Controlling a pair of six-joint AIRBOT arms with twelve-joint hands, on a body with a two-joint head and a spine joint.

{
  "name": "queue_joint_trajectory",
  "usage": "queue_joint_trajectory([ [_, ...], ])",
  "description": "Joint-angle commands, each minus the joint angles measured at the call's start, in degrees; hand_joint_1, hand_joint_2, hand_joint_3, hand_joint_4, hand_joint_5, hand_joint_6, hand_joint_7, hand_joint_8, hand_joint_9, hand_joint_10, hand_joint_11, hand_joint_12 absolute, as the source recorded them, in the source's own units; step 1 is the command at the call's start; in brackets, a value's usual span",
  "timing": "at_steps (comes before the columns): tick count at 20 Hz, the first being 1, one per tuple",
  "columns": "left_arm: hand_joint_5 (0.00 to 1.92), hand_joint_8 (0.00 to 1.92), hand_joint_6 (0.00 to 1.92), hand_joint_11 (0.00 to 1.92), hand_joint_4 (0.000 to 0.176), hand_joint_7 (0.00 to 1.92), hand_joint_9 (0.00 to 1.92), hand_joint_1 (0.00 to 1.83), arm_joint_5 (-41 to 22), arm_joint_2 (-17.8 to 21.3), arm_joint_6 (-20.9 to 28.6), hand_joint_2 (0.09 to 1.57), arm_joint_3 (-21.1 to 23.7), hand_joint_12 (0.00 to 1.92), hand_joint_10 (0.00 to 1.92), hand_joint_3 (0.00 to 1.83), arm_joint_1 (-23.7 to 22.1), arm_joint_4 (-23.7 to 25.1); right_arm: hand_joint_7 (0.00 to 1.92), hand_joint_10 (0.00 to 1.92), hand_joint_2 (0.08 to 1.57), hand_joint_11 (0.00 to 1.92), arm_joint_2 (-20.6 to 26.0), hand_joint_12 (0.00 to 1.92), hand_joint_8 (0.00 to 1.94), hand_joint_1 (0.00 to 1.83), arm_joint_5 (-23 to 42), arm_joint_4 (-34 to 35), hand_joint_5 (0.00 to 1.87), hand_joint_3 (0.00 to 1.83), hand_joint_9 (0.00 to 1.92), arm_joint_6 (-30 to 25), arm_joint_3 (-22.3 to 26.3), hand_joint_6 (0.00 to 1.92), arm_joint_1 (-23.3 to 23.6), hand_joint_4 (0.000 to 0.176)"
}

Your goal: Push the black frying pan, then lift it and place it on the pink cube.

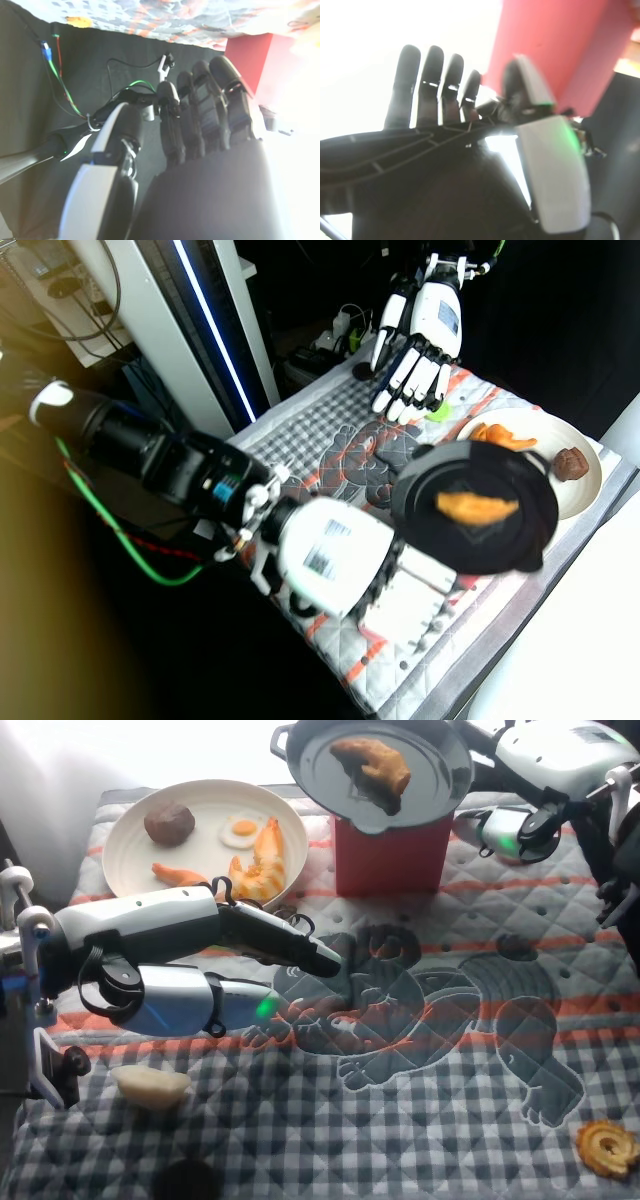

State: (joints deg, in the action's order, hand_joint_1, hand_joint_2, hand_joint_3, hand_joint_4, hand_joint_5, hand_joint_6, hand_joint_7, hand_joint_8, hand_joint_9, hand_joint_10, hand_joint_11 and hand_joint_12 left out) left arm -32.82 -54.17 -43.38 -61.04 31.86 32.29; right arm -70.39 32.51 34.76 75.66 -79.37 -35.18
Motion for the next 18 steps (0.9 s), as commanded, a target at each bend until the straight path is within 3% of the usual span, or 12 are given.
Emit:
queue_joint_trajectory([
  [1, 0.57, 0.00, 0.01, 0.00, 0.000, 0.42, 0.40, 0.71, -6.0, -0.2, 0.5, 1.40, 0.0, 1.07, 0.02, 0.00, -0.2, -2.1, 0.09, 0.81, 1.23, 0.00, 1.1, 1.32, 0.28, 0.81, 7.3, -1.2, 0.00, 0.00, 0.00, 0.2, 0.5, 0.30, 0.9, 0.071],
  [2, 0.56, 0.00, 0.00, 0.00, 0.000, 0.42, 0.41, 0.73, -6.0, -0.2, 0.5, 1.39, 0.0, 1.12, 0.02, 0.00, -0.1, -2.2, 0.07, 0.52, 1.23, 0.00, 1.8, 0.91, 0.12, 0.78, 7.8, -1.2, 0.01, 0.00, 0.00, 0.2, 1.2, 0.11, 0.9, 0.077],
  [3, 0.56, 0.00, 0.00, 0.00, 0.000, 0.42, 0.40, 0.73, -6.0, -0.2, 0.5, 1.38, 0.0, 1.13, 0.02, 0.00, 0.0, -2.3, 0.07, 0.48, 1.22, 0.00, 2.7, 0.54, 0.05, 0.77, 8.2, -1.2, 0.01, 0.00, 0.00, 0.2, 2.0, 0.04, 0.9, 0.099],
  [4, 0.56, 0.00, 0.00, 0.00, 0.000, 0.42, 0.41, 0.75, -6.0, -0.2, 0.5, 1.37, 0.0, 1.14, 0.02, 0.00, 0.0, -2.4, 0.04, 0.44, 1.22, 0.00, 3.3, 0.43, 0.02, 0.71, 8.4, -1.2, 0.00, 0.00, 0.00, 0.6, 3.0, 0.01, 0.9, 0.103],
  [6, 0.57, 0.01, 0.01, 0.00, 0.000, 0.44, 0.41, 0.81, -6.0, -0.2, 0.5, 1.35, 0.0, 1.14, 0.02, 0.00, 0.4, -2.9, 0.02, 0.29, 1.20, 0.00, 4.4, 1.04, 0.00, 0.73, 8.6, -1.2, 0.00, 0.00, 0.00, 2.3, 4.2, 0.00, 0.9, 0.122],
  [7, 0.57, 0.01, 0.01, 0.00, 0.000, 0.44, 0.41, 0.81, -6.1, -0.1, 0.5, 1.35, 0.0, 1.14, 0.02, 0.00, 0.6, -3.1, 0.02, 0.29, 1.20, 0.00, 4.6, 1.04, 0.00, 0.73, 8.6, -1.2, 0.00, 0.00, 0.00, 2.3, 4.2, 0.00, 0.9, 0.122],
  [8, 0.56, 0.00, 0.00, 0.00, 0.000, 0.42, 0.39, 0.78, -6.2, 0.0, 0.5, 1.35, 0.0, 1.09, 0.02, 0.00, 0.8, -3.3, 0.01, 0.17, 1.21, 0.00, 4.6, 0.77, 0.00, 0.70, 8.6, -1.2, 0.00, 0.00, 0.00, 2.3, 4.2, 0.00, 0.9, 0.088],
  [10, 0.53, 0.00, 0.00, 0.00, 0.000, 0.39, 0.37, 0.73, -6.4, 0.1, 0.5, 1.38, 0.1, 1.07, 0.01, 0.01, 1.0, -3.5, 0.00, 0.01, 1.21, 0.00, 5.1, 0.07, 0.00, 0.59, 8.7, -1.2, 0.00, 0.00, 0.00, 2.3, 4.8, 0.00, 0.9, 0.076],
  [11, 0.53, 0.00, 0.00, 0.00, 0.000, 0.39, 0.37, 0.73, -6.4, 0.1, 0.5, 1.38, 0.1, 1.06, 0.01, 0.01, 1.0, -3.5, 0.00, 0.00, 1.20, 0.00, 5.7, 0.00, 0.00, 0.61, 9.0, -1.3, 0.00, 0.00, 0.00, 2.4, 5.4, 0.00, 0.9, 0.088],
  [13, 0.55, 0.01, 0.01, 0.00, 0.000, 0.41, 0.39, 0.73, -6.4, 0.1, 0.4, 1.38, 0.1, 1.09, 0.02, 0.00, 1.0, -3.7, 0.00, 0.00, 1.19, 0.00, 7.4, 0.00, 0.00, 0.67, 10.5, -2.1, 0.00, 0.00, 0.00, 2.6, 7.5, 0.00, 0.3, 0.072],
  [15, 0.55, 0.01, 0.01, 0.00, 0.000, 0.41, 0.39, 0.73, -6.4, 0.4, 0.4, 1.38, 0.2, 1.09, 0.02, 0.00, 1.1, -4.0, 0.00, 0.00, 1.18, 0.00, 9.5, 0.00, 0.00, 0.68, 12.6, -3.5, 0.00, 0.00, 0.00, 2.6, 10.2, 0.00, -0.4, 0.087],
  [18, 0.54, 0.00, 0.00, 0.00, 0.000, 0.40, 0.37, 0.71, -7.1, 1.7, -1.0, 1.38, 1.1, 1.05, 0.01, 0.00, 1.8, -5.6, 0.00, 0.00, 1.12, 0.00, 15.4, 0.00, 0.00, 0.59, 19.2, -6.5, 0.00, 0.00, 0.00, 2.6, 17.0, 0.00, -3.1, 0.082],
])
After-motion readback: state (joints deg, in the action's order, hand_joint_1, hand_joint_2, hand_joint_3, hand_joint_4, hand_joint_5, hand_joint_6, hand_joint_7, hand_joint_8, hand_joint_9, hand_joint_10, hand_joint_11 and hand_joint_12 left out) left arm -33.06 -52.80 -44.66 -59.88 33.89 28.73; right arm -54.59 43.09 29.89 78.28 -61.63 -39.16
